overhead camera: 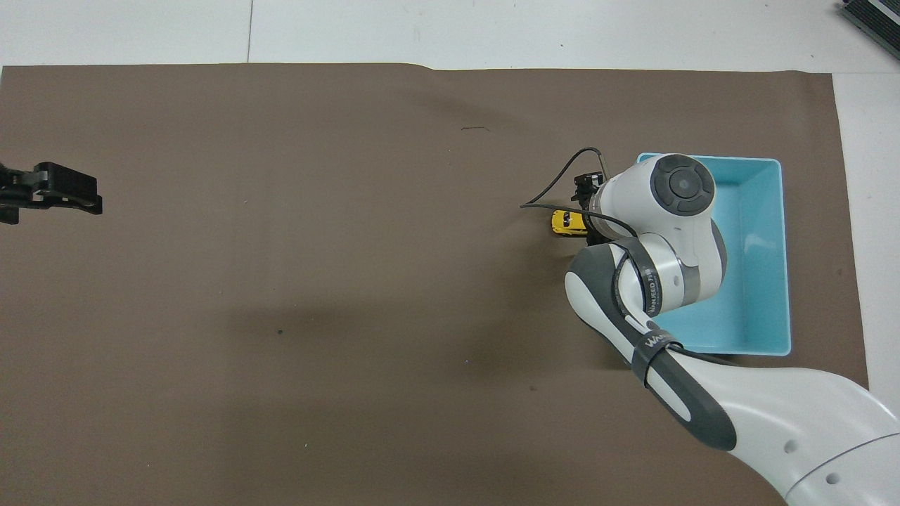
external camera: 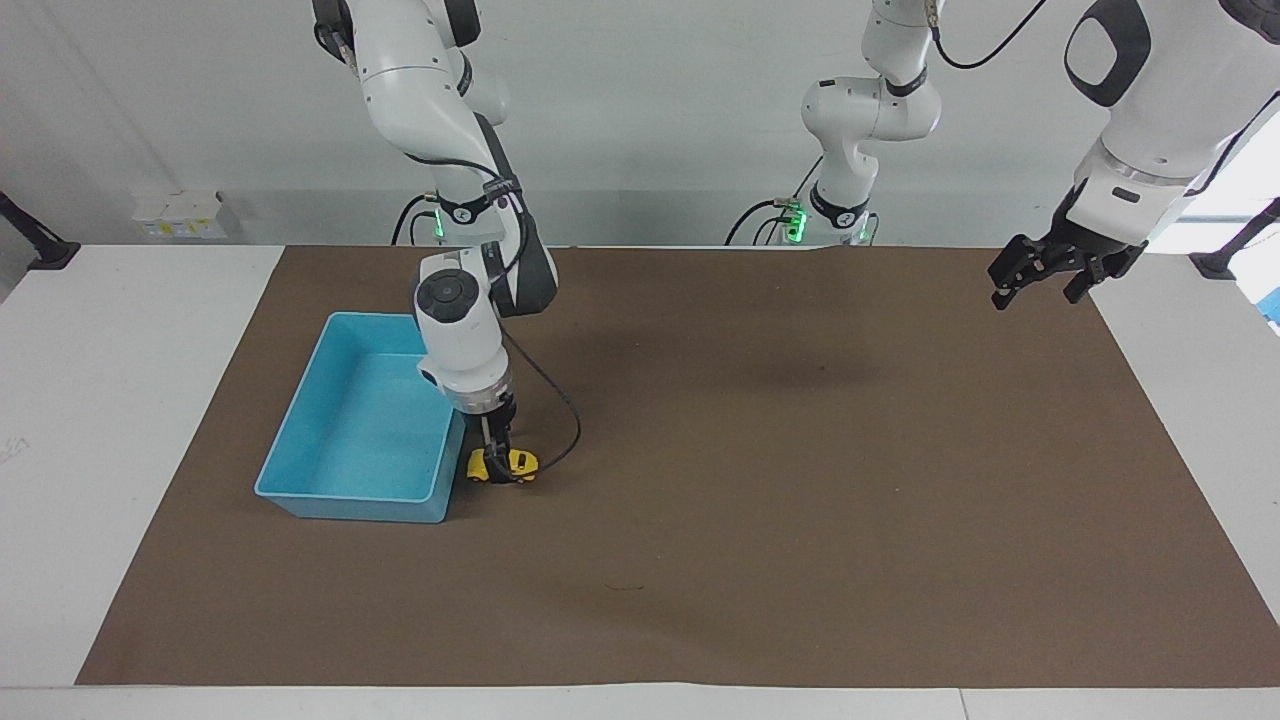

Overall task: Wind up and store yellow beetle car
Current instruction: 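Grasp the yellow car beside the bin with the right gripper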

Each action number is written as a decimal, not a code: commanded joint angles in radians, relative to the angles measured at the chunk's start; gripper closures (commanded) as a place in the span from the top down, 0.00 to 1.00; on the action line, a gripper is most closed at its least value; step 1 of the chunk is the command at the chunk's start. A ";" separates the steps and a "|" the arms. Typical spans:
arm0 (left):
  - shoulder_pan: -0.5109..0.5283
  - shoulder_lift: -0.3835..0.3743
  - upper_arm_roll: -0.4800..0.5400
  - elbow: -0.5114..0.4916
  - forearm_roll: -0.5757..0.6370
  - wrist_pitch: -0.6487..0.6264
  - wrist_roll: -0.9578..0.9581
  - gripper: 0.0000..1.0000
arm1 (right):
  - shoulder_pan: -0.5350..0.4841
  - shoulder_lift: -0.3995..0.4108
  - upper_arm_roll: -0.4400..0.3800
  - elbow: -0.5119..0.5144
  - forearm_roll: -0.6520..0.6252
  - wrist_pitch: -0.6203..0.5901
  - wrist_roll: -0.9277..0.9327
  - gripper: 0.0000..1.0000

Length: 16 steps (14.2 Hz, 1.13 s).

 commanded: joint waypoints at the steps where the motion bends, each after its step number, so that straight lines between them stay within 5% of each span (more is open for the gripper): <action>1: 0.004 -0.020 -0.002 -0.013 0.002 -0.007 0.027 1.00 | -0.014 -0.008 0.007 -0.049 -0.026 0.055 0.030 0.88; 3: -0.008 -0.020 -0.006 -0.013 0.000 -0.007 0.024 1.00 | -0.014 -0.010 0.008 -0.063 -0.026 0.073 0.030 0.37; 4: -0.016 -0.020 -0.006 -0.013 0.000 -0.005 0.024 1.00 | -0.014 -0.010 0.008 -0.063 -0.026 0.075 0.032 0.03; 9: -0.036 -0.023 -0.006 -0.017 -0.009 0.013 0.015 1.00 | 0.001 -0.011 0.008 -0.032 -0.023 0.052 0.070 0.00; 16: -0.036 -0.031 -0.006 -0.036 -0.023 0.013 0.015 1.00 | 0.005 -0.071 0.011 0.115 -0.015 -0.198 0.072 0.00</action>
